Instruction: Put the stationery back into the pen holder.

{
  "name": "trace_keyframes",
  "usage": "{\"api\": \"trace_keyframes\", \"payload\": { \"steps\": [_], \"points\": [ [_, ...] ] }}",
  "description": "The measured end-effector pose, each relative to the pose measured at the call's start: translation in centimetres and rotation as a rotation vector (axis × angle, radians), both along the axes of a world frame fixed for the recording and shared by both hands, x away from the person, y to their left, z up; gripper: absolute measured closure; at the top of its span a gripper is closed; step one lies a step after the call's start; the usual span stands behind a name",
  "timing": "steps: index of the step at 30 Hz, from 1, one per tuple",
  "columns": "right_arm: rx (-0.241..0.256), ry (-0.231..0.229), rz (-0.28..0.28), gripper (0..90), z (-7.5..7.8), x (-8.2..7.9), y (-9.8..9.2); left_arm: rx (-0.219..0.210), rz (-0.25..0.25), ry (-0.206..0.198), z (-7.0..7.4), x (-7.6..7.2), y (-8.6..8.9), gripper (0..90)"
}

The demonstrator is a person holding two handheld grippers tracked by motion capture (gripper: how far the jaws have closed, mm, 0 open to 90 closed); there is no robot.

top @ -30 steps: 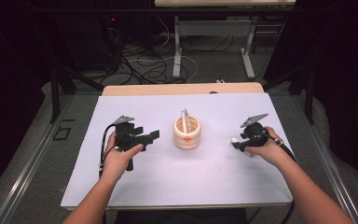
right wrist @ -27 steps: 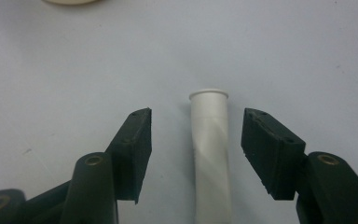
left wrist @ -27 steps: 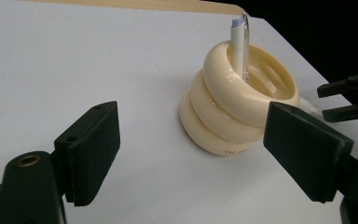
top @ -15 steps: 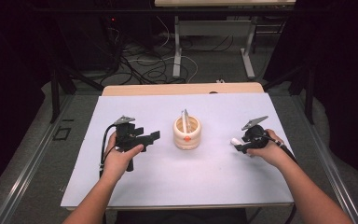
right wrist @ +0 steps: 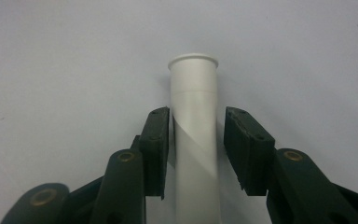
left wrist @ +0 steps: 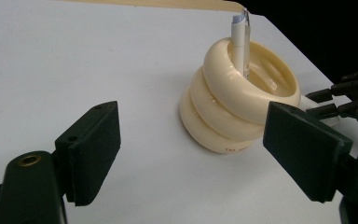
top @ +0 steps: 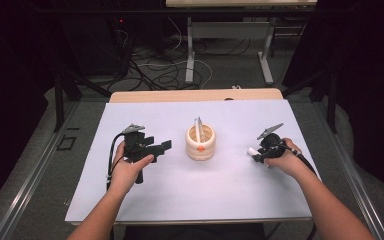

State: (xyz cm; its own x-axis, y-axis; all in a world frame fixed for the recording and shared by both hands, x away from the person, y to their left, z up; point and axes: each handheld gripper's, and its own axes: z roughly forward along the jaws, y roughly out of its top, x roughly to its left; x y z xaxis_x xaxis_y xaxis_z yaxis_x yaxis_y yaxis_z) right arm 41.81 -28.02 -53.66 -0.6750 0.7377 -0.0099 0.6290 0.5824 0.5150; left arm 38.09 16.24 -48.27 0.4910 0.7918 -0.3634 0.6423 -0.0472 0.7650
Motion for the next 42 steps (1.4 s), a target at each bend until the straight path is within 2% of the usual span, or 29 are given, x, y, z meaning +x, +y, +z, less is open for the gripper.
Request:
{"api": "trace_keyframes", "payload": {
  "steps": [5,6,10,15,24,25,26,29,30,31,42],
  "points": [
    [0.009,-0.001,-0.001,63.8,-0.1,0.0,-0.1,-0.001,0.0,0.001,0.0,0.0,-0.1,19.4],
    [-0.001,0.013,0.003,64.3,-0.1,-0.1,-0.1,-0.002,0.0,0.001,0.0,0.0,-0.1,19.4],
    [0.02,0.014,-0.005,65.7,-0.2,-0.2,-0.1,-0.002,0.001,0.001,0.0,0.0,0.0,19.4],
    [-0.006,0.025,0.004,67.5,0.0,-0.1,-0.1,-0.003,0.002,-0.003,0.0,0.0,-0.1,19.4],
    [-0.001,0.026,0.003,68.0,0.0,-0.1,-0.1,-0.004,-0.01,-0.002,0.1,0.0,-0.1,19.4],
    [0.016,0.004,0.005,68.0,-0.2,-0.1,-0.1,-0.004,-0.013,-0.005,0.1,-0.1,-0.1,19.4],
    [-0.007,0.017,0.006,68.0,0.0,-0.2,-0.1,-0.004,-0.016,-0.005,0.1,-0.1,-0.2,19.4],
    [-0.013,0.009,-0.006,68.1,0.0,-0.2,0.0,-0.003,-0.017,-0.005,0.2,-0.1,-0.2,19.4],
    [-0.022,0.023,0.003,68.1,0.1,-0.2,0.0,-0.005,-0.016,-0.005,0.3,-0.1,-0.2,19.4],
    [-0.004,0.012,0.007,68.1,0.1,-0.2,0.0,-0.01,-0.011,-0.009,0.2,-0.1,-0.2,19.4],
    [0.023,-0.034,0.013,68.2,0.8,-0.6,0.4,-0.019,-0.016,-0.019,0.6,-0.3,-0.3,19.2]
  ]
}}
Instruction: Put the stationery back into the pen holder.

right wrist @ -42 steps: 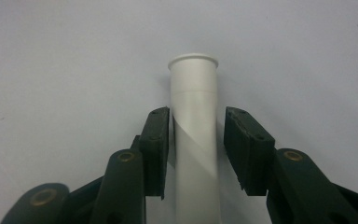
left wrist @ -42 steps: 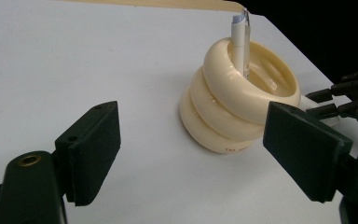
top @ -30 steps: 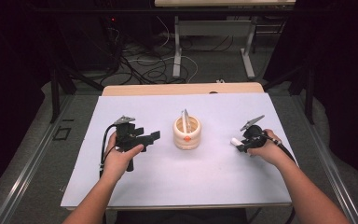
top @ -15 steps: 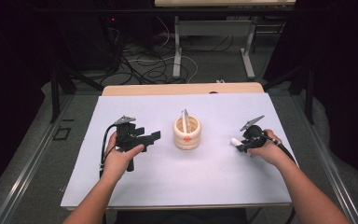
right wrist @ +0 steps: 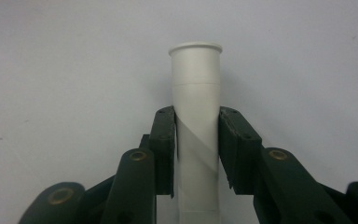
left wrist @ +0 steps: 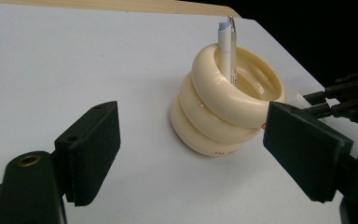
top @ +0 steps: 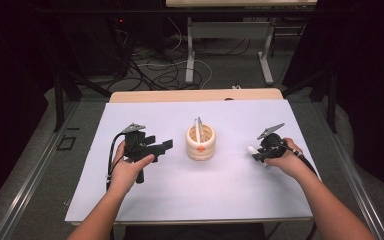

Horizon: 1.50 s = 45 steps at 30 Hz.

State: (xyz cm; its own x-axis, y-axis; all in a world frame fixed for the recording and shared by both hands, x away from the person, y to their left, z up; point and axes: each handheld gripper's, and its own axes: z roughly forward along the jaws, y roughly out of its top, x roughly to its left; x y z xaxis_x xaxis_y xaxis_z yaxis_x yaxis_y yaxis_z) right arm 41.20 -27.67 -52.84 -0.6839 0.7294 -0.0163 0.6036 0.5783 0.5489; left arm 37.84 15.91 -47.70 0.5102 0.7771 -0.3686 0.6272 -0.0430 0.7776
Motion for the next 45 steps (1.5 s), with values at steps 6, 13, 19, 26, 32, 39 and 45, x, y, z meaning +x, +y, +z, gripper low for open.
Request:
{"api": "trace_keyframes", "payload": {
  "steps": [6,13,19,26,32,39,45],
  "points": [
    [0.025,-0.029,0.011,68.2,0.7,-0.4,0.8,0.004,-0.009,0.0,0.2,-0.1,0.0,19.2],
    [0.071,-0.071,0.023,68.2,1.8,-0.9,2.1,-0.005,-0.009,-0.007,0.3,-0.2,-0.2,19.2],
    [0.1,-0.1,0.046,68.3,2.4,-1.3,3.4,-0.012,-0.011,-0.008,0.5,-0.3,-0.3,19.3],
    [0.163,-0.137,0.068,68.5,3.2,-1.8,4.4,-0.01,-0.022,-0.002,0.5,-0.4,-0.4,19.5],
    [0.206,-0.155,0.08,68.5,4.2,-2.3,5.2,-0.02,-0.022,-0.009,0.7,-0.5,-0.7,19.6],
    [0.248,-0.172,0.091,68.5,5.2,-3.0,6.0,-0.018,-0.043,-0.017,1.1,-0.8,-1.1,19.6],
    [0.306,-0.188,0.09,68.5,5.8,-3.6,6.8,-0.017,-0.059,-0.039,1.6,-1.1,-1.8,19.6]
  ]
}}
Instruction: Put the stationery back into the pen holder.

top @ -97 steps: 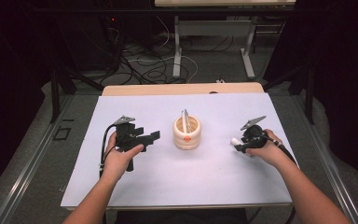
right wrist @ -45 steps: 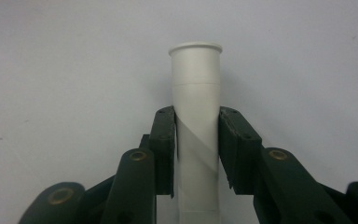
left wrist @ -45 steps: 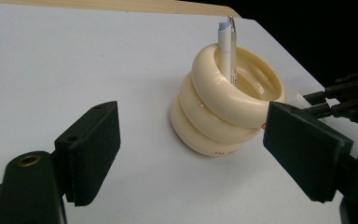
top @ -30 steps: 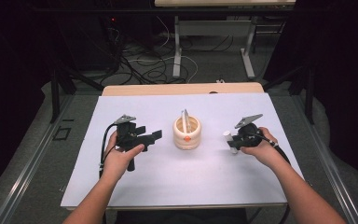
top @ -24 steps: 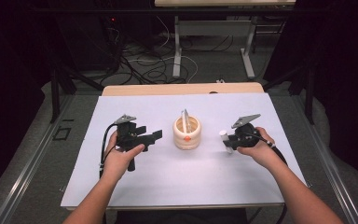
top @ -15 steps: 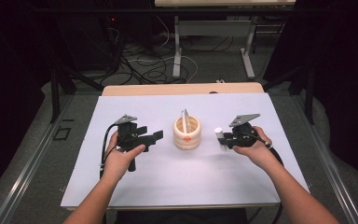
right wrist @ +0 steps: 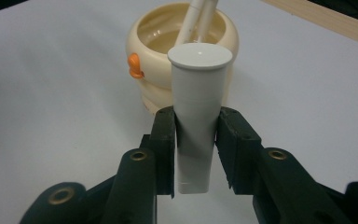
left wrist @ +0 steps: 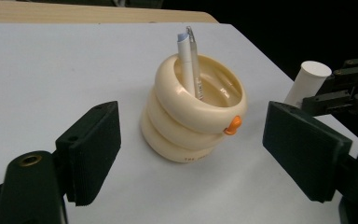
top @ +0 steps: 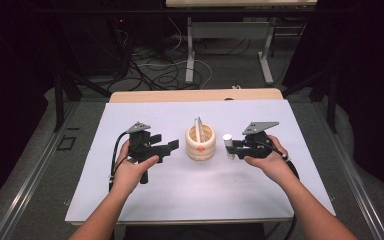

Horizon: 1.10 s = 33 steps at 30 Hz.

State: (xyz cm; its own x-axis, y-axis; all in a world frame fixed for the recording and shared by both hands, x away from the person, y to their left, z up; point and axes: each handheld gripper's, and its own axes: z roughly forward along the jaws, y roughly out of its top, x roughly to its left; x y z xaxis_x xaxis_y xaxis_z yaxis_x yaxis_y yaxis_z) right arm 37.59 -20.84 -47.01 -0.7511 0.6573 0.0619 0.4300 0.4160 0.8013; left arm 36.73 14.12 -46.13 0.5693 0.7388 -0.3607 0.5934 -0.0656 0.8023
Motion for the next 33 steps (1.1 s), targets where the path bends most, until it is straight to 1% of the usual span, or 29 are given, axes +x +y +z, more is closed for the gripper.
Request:
{"api": "trace_keyframes", "payload": {
  "steps": [2,3,4,5,6,7,8,9,10,14,16,17,19,20,21,22,23,24,25,27,28,30,31,33],
  "points": [
    [0.01,0.002,0.006,68.5,0.2,-0.2,0.3,0.007,-0.011,-0.007,0.1,-0.1,-0.3,19.6],
    [0.017,-0.007,0.005,68.5,0.3,-0.2,0.4,0.007,-0.017,-0.01,0.2,-0.1,-0.5,19.6],
    [0.013,0.007,0.012,68.5,0.5,-0.4,0.5,0.01,-0.025,-0.011,0.2,-0.1,-0.7,19.6],
    [0.029,-0.009,0.017,68.5,0.5,-0.4,0.7,0.013,-0.032,-0.009,0.3,-0.2,-0.9,19.6],
    [0.038,-0.009,0.016,68.5,0.6,-0.5,0.9,0.013,-0.035,-0.015,0.3,-0.2,-1.1,19.5],
    [0.041,-0.005,0.018,68.5,0.8,-0.7,1.1,0.017,-0.046,-0.012,0.4,-0.3,-1.3,19.6],
    [0.045,-0.006,0.022,68.6,0.9,-0.8,1.3,0.014,-0.039,-0.022,0.4,-0.3,-1.7,19.6],
    [0.047,-0.015,0.028,68.5,1.0,-0.9,1.4,0.017,-0.045,-0.024,0.5,-0.3,-1.9,19.6],
    [0.049,-0.011,0.031,68.5,1.1,-1.0,1.6,0.018,-0.051,-0.025,0.5,-0.4,-2.1,19.6],
    [0.057,-0.017,0.042,68.5,1.3,-1.6,2.2,0.02,-0.076,-0.032,0.9,-0.6,-3.0,19.6],
    [0.065,-0.025,0.041,68.5,1.3,-1.8,2.5,0.023,-0.09,-0.038,1.0,-0.7,-3.4,19.6],
    [0.068,-0.022,0.045,68.5,1.3,-1.9,2.7,0.018,-0.094,-0.03,1.1,-0.7,-3.6,20.1],
    [0.075,-0.028,0.051,68.5,1.2,-2.1,3.0,0.012,-0.099,-0.038,1.1,-0.7,-4.1,20.8],
    [0.073,-0.031,0.058,68.5,1.1,-2.2,3.1,0.017,-0.106,-0.039,1.1,-0.7,-4.3,21.3],
    [0.077,-0.031,0.059,68.5,1.0,-2.3,3.3,0.011,-0.108,-0.037,1.1,-0.8,-4.6,21.6],
    [0.075,-0.03,0.064,68.5,1.0,-2.4,3.5,0.02,-0.124,-0.039,1.2,-0.8,-4.7,22.0],
    [0.077,-0.026,0.069,68.5,0.9,-2.4,3.7,0.015,-0.124,-0.034,1.2,-0.8,-5.0,22.5],
    [0.077,-0.03,0.073,68.5,0.9,-2.5,3.9,0.016,-0.127,-0.04,1.2,-0.8,-5.3,22.9],
    [0.08,-0.028,0.077,68.5,0.8,-2.6,4.1,0.011,-0.13,-0.032,1.2,-0.9,-5.6,23.5],
    [0.081,-0.023,0.085,68.5,0.9,-2.7,4.3,0.011,-0.142,-0.03,1.3,-0.9,-6.1,23.9],
    [0.088,-0.033,0.091,68.5,0.8,-2.7,4.5,0.011,-0.146,-0.034,1.3,-0.9,-6.3,24.0],
    [0.094,-0.029,0.09,68.5,0.8,-2.9,4.8,0.005,-0.163,-0.033,1.4,-0.9,-6.7,23.3],
    [0.091,-0.023,0.088,68.5,0.8,-2.9,4.9,0.002,-0.161,-0.034,1.4,-0.9,-7.0,23.3],
    [0.103,-0.023,0.093,68.5,0.6,-2.8,4.9,0.012,-0.169,-0.038,1.5,-0.9,-7.3,24.2]
  ]
}}
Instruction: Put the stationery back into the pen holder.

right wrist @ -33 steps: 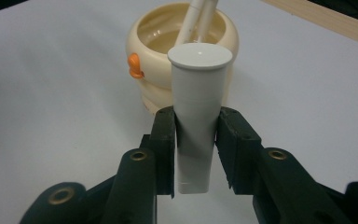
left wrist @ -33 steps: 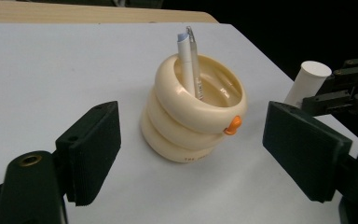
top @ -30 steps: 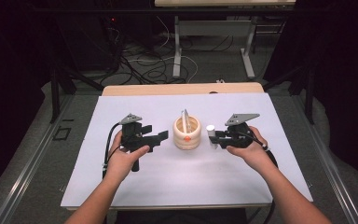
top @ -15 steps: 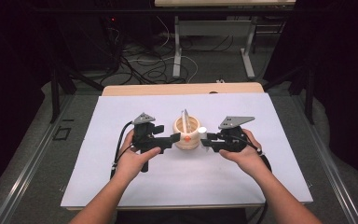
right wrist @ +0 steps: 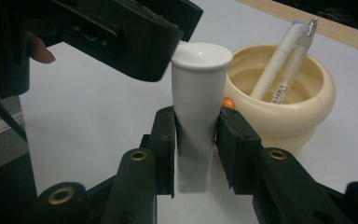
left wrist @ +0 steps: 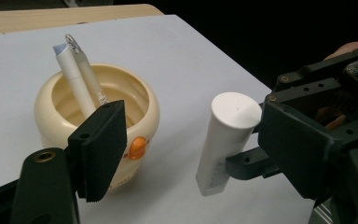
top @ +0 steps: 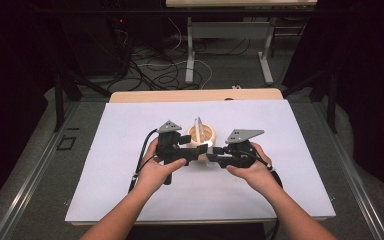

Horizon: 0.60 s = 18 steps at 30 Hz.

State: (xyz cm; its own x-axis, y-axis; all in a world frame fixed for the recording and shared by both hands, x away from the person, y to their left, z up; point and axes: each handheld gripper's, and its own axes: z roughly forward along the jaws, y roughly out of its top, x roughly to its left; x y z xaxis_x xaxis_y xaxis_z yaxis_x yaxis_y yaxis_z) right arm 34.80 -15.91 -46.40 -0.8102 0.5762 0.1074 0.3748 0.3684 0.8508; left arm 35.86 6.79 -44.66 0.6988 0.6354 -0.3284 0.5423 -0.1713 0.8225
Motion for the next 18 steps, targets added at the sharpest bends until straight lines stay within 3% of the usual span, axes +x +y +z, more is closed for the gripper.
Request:
{"api": "trace_keyframes", "payload": {
  "steps": [7,18],
  "points": [
    [0.016,-0.001,0.004,68.5,-0.1,0.1,0.2,0.007,-0.027,0.009,-0.1,-0.2,-1.2,26.9],
    [0.037,0.003,0.011,68.5,0.1,-0.3,0.5,0.003,-0.036,0.032,-0.1,-0.3,-2.0,50.8]
  ]
}}
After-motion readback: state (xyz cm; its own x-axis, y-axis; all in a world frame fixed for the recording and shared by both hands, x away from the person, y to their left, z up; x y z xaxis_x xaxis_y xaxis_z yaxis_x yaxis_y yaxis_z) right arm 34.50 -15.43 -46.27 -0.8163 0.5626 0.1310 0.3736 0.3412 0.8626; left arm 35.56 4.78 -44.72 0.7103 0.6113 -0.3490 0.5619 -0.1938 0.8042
